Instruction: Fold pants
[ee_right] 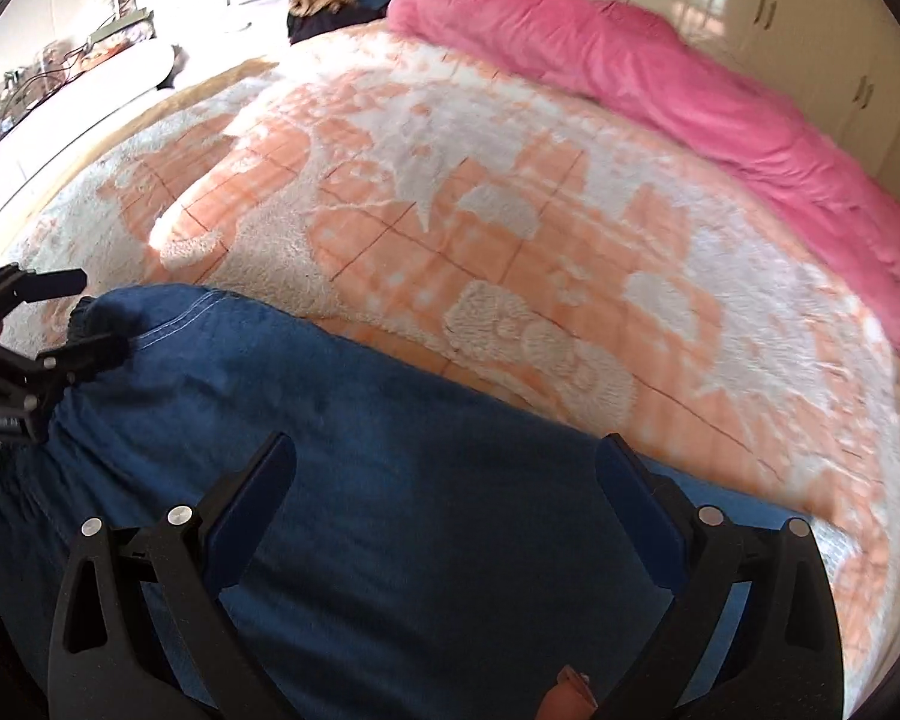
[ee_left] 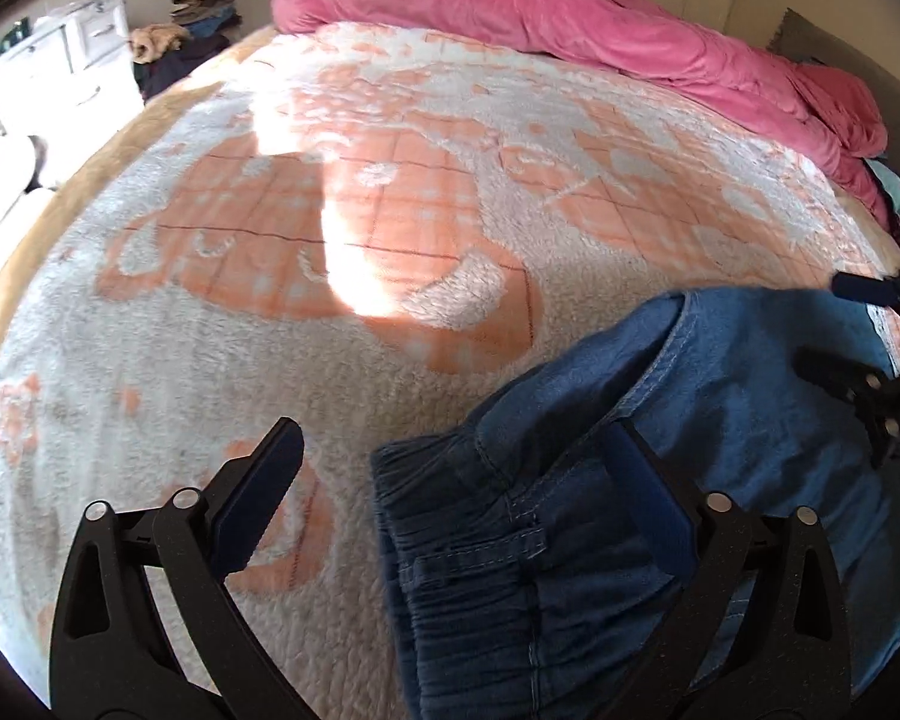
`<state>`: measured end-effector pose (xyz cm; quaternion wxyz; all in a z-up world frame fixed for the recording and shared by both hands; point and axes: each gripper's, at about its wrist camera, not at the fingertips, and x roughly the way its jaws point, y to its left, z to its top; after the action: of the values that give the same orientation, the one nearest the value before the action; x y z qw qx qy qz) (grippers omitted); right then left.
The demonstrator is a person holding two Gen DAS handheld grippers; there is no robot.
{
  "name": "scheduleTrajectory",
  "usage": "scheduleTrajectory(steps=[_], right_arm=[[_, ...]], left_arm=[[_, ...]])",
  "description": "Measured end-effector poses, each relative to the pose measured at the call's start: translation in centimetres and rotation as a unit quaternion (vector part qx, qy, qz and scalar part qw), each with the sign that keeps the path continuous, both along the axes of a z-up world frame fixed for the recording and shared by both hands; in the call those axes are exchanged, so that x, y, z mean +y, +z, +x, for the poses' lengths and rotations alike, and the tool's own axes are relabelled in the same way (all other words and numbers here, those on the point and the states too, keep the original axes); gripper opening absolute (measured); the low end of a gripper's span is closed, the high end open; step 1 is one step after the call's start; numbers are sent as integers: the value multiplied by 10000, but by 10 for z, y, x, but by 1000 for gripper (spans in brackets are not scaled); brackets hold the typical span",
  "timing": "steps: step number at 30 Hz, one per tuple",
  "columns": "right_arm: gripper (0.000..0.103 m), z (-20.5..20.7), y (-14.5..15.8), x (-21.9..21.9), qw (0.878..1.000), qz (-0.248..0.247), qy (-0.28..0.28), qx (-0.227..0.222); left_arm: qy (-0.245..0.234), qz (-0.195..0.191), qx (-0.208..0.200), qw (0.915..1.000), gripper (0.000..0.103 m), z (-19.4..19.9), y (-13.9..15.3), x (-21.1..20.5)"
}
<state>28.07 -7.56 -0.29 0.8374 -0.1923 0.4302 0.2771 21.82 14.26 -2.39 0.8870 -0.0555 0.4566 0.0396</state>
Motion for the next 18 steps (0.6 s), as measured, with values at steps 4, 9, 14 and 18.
scheduleTrajectory(steps=[4,9,14,18], right_arm=[[99,14,-2,8,9998,12,181,22],[99,14,-6,23,9984,-201,522,-49],[99,11,-10,38,9950,-478,849,-202],[89,9,-13,49,9924,-597,1024,-317]], left_arm=[[-146,-190,-73,9997,44,2,-2,1],[-296,-212,-340,9988,29,-5,5,-1],[-378,146,-785,9961,28,-21,23,-12],[-389,239,-918,9947,28,-28,28,-15]])
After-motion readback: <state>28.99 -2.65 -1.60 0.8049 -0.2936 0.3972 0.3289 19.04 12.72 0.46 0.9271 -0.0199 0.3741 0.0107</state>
